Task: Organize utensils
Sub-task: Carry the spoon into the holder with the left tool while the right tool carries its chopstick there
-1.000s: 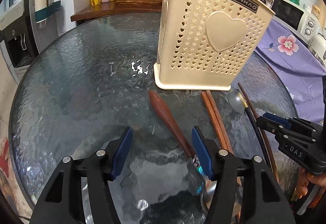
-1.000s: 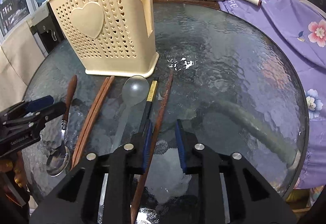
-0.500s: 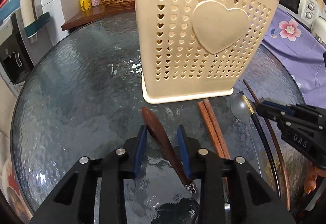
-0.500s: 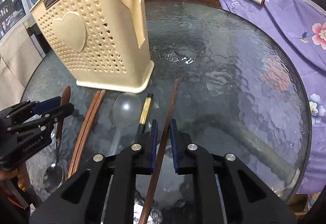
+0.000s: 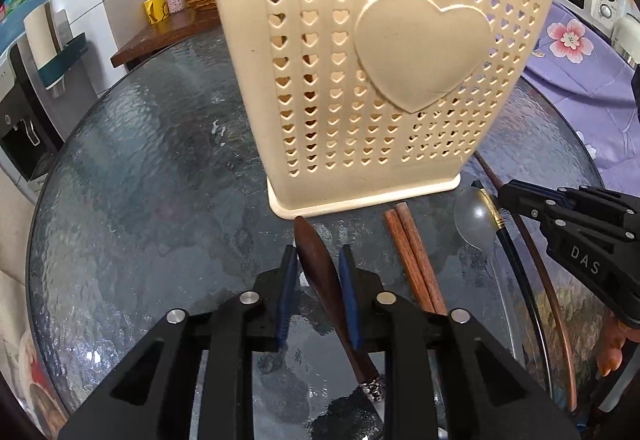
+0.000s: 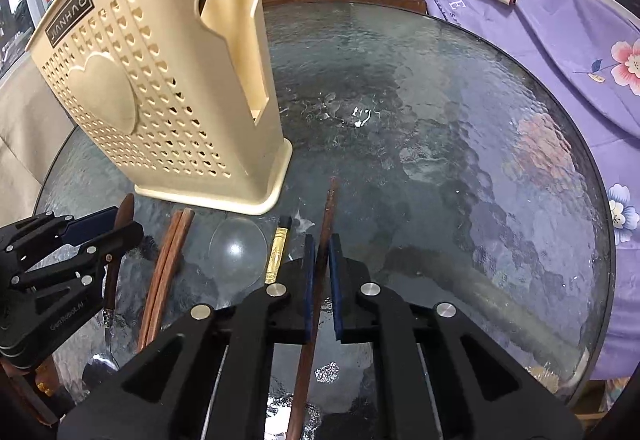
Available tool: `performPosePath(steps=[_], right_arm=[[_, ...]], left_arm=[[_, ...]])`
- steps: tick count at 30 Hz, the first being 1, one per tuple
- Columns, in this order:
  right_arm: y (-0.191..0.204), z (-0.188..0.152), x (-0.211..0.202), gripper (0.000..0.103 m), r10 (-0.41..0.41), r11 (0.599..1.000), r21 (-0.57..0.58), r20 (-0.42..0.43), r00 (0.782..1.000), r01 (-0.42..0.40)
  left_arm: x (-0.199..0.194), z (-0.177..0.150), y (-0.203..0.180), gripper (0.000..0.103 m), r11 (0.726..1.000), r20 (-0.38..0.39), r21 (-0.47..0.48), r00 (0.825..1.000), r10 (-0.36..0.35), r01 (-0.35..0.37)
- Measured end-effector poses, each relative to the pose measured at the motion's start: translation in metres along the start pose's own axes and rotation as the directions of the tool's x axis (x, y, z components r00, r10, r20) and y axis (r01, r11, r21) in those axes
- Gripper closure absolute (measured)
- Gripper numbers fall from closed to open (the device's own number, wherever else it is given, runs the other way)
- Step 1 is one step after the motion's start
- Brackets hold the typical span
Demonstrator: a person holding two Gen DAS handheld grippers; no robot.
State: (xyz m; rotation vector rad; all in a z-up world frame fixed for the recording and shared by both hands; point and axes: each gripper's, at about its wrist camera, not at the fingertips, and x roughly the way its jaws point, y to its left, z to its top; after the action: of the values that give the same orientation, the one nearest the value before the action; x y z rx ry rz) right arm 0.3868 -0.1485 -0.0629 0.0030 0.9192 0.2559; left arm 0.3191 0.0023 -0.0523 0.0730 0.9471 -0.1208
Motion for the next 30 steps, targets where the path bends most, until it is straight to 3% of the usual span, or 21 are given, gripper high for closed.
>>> performPosePath(steps=[7,16,21,30], right_arm=[[-0.003,-0.007,-0.003,0.097,0.019,1.000,0.012,0.015,1.000,-0.020],[-0.016,-0.013,-0.032,0.097,0.126,0.990,0.049,0.093,0.988,-0.130],[-0.027,-0.009,-0.069,0.097,0.243,0.962,0.084,0.180,0.953,-0.261],[-0.022,-0.008,-0.150,0.097,0.336,0.939,-0.046,0.337,0.879,-0.341]], left_arm=[[-0.003,-0.004,-0.008,0.088,1.000,0.002,0.012,1.000,-0.011,0.011],[-0.024,-0.006,-0.008,0.088,0.998,0.051,-0.014,0.997,-0.053,0.054],[-0.066,-0.004,-0.004,0.088,0.996,0.148,-0.031,0.986,-0.076,0.082],[-0.129,-0.007,-0.002,0.088,0.993,0.287,-0.016,0.952,-0.106,0.116]])
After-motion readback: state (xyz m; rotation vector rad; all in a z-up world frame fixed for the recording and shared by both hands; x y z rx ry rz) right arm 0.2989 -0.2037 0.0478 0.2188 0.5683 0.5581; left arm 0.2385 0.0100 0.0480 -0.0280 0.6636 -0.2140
